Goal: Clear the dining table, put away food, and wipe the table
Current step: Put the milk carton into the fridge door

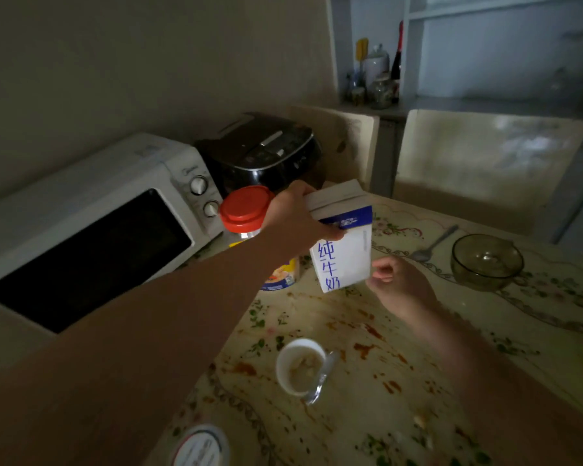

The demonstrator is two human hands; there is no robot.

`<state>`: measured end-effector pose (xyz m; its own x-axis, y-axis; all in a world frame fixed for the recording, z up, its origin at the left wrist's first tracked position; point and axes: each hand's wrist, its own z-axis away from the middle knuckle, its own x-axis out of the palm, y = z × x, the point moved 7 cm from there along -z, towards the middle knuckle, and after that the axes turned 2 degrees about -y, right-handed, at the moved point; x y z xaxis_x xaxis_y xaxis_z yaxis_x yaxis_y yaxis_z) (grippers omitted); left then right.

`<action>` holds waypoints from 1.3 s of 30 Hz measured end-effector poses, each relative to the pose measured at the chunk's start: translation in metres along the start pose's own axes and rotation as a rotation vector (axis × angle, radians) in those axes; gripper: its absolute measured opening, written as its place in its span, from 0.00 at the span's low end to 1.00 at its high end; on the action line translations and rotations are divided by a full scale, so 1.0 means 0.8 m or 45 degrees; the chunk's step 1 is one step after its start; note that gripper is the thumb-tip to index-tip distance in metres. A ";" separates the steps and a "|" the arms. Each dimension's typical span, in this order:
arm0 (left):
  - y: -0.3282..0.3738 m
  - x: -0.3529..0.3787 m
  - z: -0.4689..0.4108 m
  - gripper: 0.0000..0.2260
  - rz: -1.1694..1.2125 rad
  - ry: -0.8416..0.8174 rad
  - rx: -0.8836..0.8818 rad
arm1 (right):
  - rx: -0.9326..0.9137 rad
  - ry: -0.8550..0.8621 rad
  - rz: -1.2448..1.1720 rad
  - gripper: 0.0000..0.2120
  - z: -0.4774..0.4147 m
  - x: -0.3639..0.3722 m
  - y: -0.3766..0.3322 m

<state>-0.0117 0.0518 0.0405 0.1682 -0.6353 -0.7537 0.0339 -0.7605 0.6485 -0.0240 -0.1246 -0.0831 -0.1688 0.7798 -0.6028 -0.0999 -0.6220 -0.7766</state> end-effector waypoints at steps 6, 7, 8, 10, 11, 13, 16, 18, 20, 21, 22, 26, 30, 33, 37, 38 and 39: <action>-0.012 -0.088 0.071 0.28 0.030 0.030 -0.083 | -0.072 -0.189 0.026 0.33 0.062 0.032 -0.064; -0.018 -0.107 0.087 0.28 0.069 0.025 -0.112 | -0.111 -0.235 0.019 0.38 0.078 0.039 -0.078; -0.025 -0.126 0.104 0.28 0.102 0.009 -0.143 | -0.153 -0.289 0.011 0.42 0.094 0.047 -0.092; -0.033 -0.160 0.135 0.26 0.147 -0.036 -0.186 | -0.257 -0.397 -0.058 0.45 0.126 0.061 -0.122; -0.038 -0.181 0.157 0.25 0.163 -0.047 -0.199 | -0.325 -0.456 -0.116 0.44 0.146 0.072 -0.142; -0.045 -0.215 0.198 0.23 0.188 -0.078 -0.219 | -0.431 -0.569 -0.250 0.40 0.184 0.092 -0.176; -0.060 -0.270 0.275 0.23 0.226 -0.066 -0.245 | -0.546 -0.637 -0.370 0.38 0.245 0.132 -0.220; -0.078 -0.306 0.336 0.23 0.253 -0.028 -0.276 | -0.608 -0.661 -0.421 0.38 0.291 0.167 -0.242; -0.102 -0.333 0.395 0.24 0.323 0.005 -0.327 | -0.650 -0.685 -0.469 0.36 0.335 0.201 -0.255; -0.116 -0.343 0.424 0.25 0.374 0.021 -0.349 | -0.665 -0.712 -0.483 0.35 0.360 0.217 -0.259; -0.130 -0.356 0.459 0.27 0.448 0.046 -0.374 | -0.688 -0.747 -0.497 0.35 0.388 0.237 -0.264; -0.184 -0.405 0.597 0.25 0.768 0.208 -0.464 | -0.708 -0.872 -0.545 0.33 0.499 0.302 -0.279; -0.236 -0.448 0.741 0.23 0.755 0.447 -0.624 | -0.752 -1.009 -0.578 0.28 0.604 0.350 -0.300; -0.283 -0.460 0.847 0.11 0.717 0.650 -0.857 | -0.749 -1.073 -0.614 0.24 0.661 0.382 -0.310; -0.332 -0.470 0.982 0.05 0.735 0.848 -1.122 | -0.687 -1.091 -0.624 0.34 0.733 0.430 -0.315; -0.340 -0.472 1.009 0.06 0.758 0.885 -1.170 | -0.689 -1.076 -0.603 0.33 0.748 0.438 -0.315; -0.347 -0.476 1.040 0.07 0.768 0.916 -1.215 | -0.694 -1.074 -0.590 0.30 0.766 0.449 -0.316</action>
<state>-0.9048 0.3928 0.0589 0.8685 -0.3998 -0.2930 0.3915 0.1907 0.9002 -0.6602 0.2693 0.0093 -0.8619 0.5014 -0.0757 0.0842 -0.0057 -0.9964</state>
